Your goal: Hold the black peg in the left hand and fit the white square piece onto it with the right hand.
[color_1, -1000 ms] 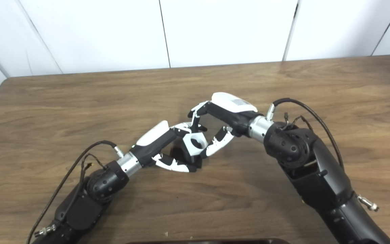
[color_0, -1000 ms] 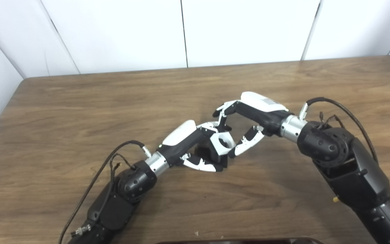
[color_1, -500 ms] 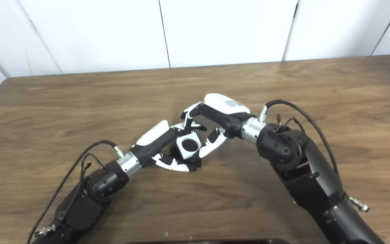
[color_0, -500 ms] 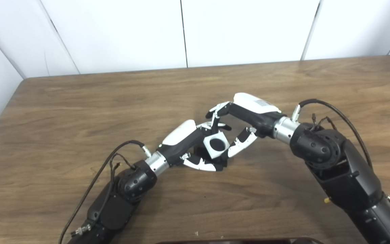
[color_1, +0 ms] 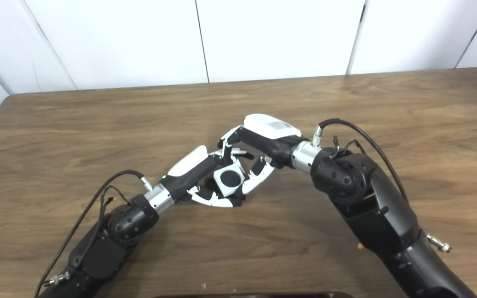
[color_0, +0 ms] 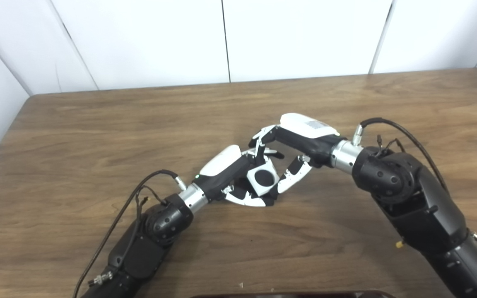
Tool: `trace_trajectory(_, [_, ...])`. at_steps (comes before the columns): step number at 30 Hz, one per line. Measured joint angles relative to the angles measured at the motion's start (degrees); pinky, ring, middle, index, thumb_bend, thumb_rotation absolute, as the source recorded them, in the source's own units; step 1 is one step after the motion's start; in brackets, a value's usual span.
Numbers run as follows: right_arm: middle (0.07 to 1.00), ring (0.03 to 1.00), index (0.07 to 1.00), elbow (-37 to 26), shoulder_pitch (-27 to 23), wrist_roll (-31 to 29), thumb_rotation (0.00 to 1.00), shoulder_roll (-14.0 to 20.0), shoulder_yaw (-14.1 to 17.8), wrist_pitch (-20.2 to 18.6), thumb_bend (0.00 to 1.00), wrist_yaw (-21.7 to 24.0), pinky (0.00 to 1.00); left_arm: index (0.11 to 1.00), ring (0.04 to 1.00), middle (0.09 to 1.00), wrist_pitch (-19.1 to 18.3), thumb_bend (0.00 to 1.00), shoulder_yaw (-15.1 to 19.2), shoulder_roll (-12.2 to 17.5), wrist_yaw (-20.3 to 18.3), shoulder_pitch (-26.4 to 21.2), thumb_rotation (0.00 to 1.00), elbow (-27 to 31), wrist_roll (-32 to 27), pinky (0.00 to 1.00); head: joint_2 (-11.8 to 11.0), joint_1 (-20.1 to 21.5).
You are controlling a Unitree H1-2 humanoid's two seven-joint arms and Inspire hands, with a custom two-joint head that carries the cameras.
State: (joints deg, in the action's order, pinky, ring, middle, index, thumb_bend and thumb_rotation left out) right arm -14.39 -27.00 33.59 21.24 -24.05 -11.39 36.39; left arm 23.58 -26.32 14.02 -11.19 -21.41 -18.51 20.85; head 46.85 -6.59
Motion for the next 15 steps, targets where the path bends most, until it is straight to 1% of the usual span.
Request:
trace_trajectory(1, [0.888, 0.896, 0.78, -0.2, -0.09, 0.24, 0.28, 0.14, -0.1, -0.22, 0.87, 0.33, 0.85, 0.492, 0.886, 0.844, 0.0, 0.52, -0.03, 0.0, 0.01, 0.0, 0.08, 0.0, 0.0, 0.78, 0.0, 0.09])
trace_trajectory(2, [0.902, 0.899, 0.838, -0.33, -0.2, 0.5, 0.31, 0.22, -0.14, -0.57, 0.93, 0.73, 0.85, 0.492, 0.887, 0.845, 0.0, 0.52, -0.04, 0.01, 0.05, 0.0, 0.08, -0.04, 0.0, 0.78, 0.0, 0.09])
trace_trajectory(3, [0.921, 0.906, 0.892, -0.38, -0.25, 0.54, 0.34, 0.28, -0.14, -0.9, 0.95, 0.98, 0.85, 0.492, 0.891, 0.848, 0.0, 0.52, -0.05, 0.0, 0.06, 0.0, 0.08, -0.08, 0.0, 0.78, 0.0, 0.18])
trace_trajectory(5, [0.94, 0.915, 0.935, -0.38, -0.22, 0.58, 0.37, 0.37, -0.07, -1.01, 0.98, 0.99, 0.86, 0.493, 0.89, 0.85, 0.0, 0.52, -0.04, 0.01, 0.07, 0.0, 0.08, -0.1, 0.0, 0.78, 0.0, 0.26])
trace_trajectory(9, [0.946, 0.924, 0.927, -0.37, -0.12, 0.55, 0.4, 0.44, 0.19, -0.91, 0.97, 0.68, 0.87, 0.495, 0.883, 0.853, 0.0, 0.52, -0.04, 0.01, 0.25, -0.07, 0.07, -0.12, 0.07, 0.76, 0.09, 0.44])
trace_trajectory(12, [0.938, 0.914, 0.891, -0.37, 0.2, 0.38, 0.39, 0.76, 0.48, -0.79, 0.96, 0.47, 0.86, 0.496, 0.89, 0.858, 0.0, 0.52, -0.06, 0.03, 0.29, -0.38, 0.08, -0.31, 0.21, 0.77, 0.09, 0.7])
trace_trajectory(15, [0.933, 0.915, 0.878, -0.38, 0.45, -0.19, 0.38, 1.39, 0.65, -0.8, 0.95, 0.51, 0.87, 0.495, 0.889, 0.857, 0.0, 0.52, -0.05, 0.04, 0.29, -0.36, 0.07, -0.31, 0.21, 0.77, 0.17, 0.7])
